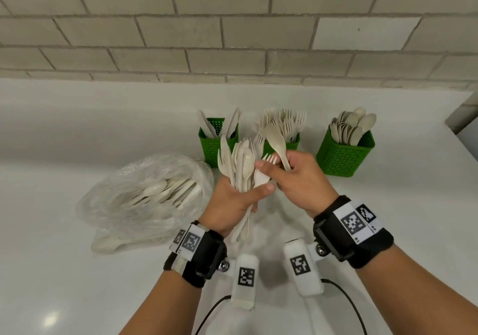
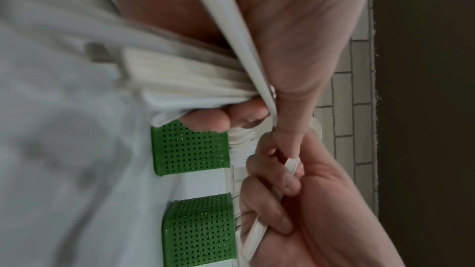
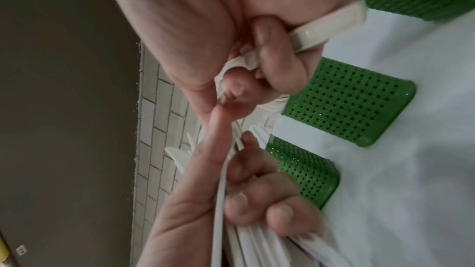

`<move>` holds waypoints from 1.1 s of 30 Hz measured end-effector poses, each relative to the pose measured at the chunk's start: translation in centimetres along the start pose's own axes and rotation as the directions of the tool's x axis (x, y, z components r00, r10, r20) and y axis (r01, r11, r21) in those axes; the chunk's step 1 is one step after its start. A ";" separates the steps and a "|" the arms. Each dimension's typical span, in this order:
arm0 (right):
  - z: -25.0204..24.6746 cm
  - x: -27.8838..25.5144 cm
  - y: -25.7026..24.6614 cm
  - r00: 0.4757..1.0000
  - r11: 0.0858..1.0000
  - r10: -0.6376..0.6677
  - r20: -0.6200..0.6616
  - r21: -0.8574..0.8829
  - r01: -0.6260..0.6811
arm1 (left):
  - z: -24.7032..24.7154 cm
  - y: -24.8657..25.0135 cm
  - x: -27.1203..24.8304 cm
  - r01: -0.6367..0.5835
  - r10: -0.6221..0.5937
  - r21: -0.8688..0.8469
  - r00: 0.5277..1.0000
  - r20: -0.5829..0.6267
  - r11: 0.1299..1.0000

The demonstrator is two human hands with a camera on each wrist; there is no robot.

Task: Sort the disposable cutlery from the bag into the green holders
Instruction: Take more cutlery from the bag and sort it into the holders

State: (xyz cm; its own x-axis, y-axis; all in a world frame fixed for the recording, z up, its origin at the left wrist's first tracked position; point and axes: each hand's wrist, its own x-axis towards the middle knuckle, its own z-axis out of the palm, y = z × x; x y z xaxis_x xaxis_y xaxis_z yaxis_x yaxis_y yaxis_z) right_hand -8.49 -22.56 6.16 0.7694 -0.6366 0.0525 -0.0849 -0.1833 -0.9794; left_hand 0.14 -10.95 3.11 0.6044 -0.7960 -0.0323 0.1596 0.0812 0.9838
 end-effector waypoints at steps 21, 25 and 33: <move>-14.2 5.4 2.9 0.924 0.634 0.064 -0.376 -0.700 -0.329 | 0.1 -0.7 0.8 0.024 -0.031 -0.092 0.997 -0.072 0.995; -12.6 3.9 1.4 0.893 0.713 -0.138 -0.428 -0.669 -0.211 | 0.2 -0.2 0.9 0.013 -0.015 -0.026 0.995 -0.097 1.000; -2.5 0.2 -1.7 0.997 0.982 -0.035 0.069 -0.181 0.047 | 1.9 0.5 1.0 -0.106 0.107 0.012 0.994 -0.021 0.994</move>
State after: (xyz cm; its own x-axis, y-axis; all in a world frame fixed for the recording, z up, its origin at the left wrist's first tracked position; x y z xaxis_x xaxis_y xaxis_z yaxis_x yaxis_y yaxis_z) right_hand -9.75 -24.22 8.35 0.8135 -0.5770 0.0728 -0.1623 -0.3455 -0.9243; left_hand -0.66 -12.84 3.93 0.6339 -0.7703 0.0691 0.0847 0.1579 0.9838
